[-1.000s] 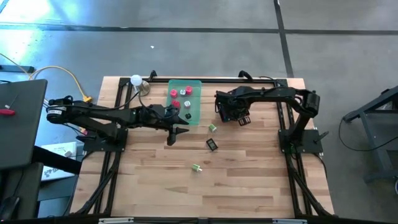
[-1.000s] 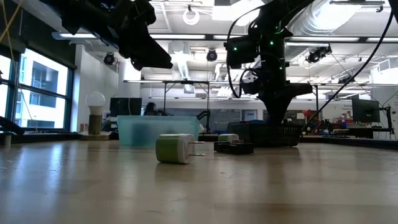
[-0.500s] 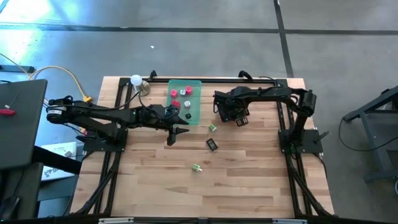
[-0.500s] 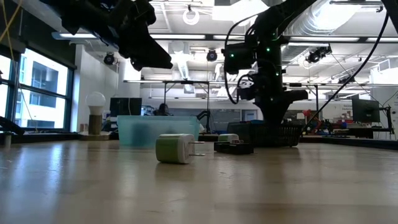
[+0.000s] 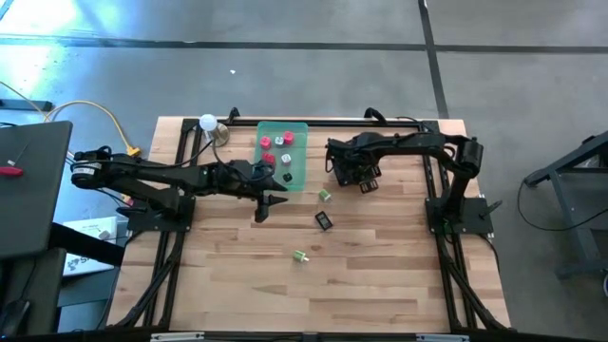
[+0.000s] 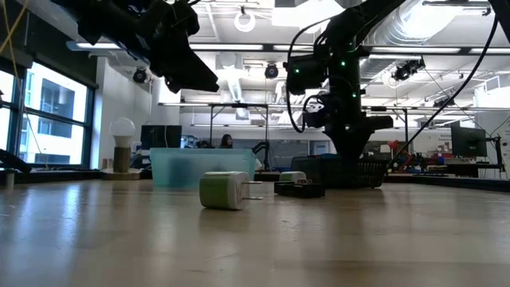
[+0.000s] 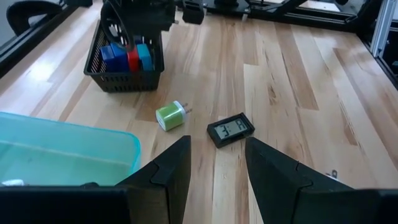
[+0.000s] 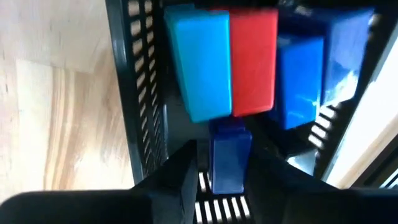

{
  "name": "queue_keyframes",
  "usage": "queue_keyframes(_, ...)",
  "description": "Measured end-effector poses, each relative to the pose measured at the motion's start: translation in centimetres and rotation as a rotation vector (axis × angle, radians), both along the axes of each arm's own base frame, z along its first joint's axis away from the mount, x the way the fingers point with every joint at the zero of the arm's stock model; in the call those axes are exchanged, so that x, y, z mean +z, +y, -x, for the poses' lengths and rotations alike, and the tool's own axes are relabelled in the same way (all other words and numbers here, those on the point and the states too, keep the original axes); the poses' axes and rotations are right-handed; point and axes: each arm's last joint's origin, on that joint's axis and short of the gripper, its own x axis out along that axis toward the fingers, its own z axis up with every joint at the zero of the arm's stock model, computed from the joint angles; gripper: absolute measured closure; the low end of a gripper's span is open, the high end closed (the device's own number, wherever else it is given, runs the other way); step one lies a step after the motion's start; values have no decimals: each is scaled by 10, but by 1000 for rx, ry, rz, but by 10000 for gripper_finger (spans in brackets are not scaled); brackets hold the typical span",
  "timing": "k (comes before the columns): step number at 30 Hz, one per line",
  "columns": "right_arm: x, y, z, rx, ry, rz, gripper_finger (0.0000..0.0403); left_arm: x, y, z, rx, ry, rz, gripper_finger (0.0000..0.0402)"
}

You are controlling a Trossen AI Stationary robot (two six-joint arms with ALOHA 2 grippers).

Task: Pick & Place Office items
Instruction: Put the dark blue digital clock into the black bin, then put the bottom green charger adapter into the green bin

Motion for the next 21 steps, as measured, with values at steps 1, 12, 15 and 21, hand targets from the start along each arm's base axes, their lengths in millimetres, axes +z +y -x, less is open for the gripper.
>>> queue_keyframes(1,0,0,1,0,8,-2,298,0,0,0,2,4,4,258)
queue_keyframes(12,0,-8,10,-34,65,-18,302,-2,-3,1,-1,17,20,258)
queue_keyframes(15,0,-10,12,-40,78,3,305,-2,-3,1,-3,17,20,258)
queue_keyframes(21,1,-12,12,-39,99,75,305,-2,-3,1,-3,17,20,258)
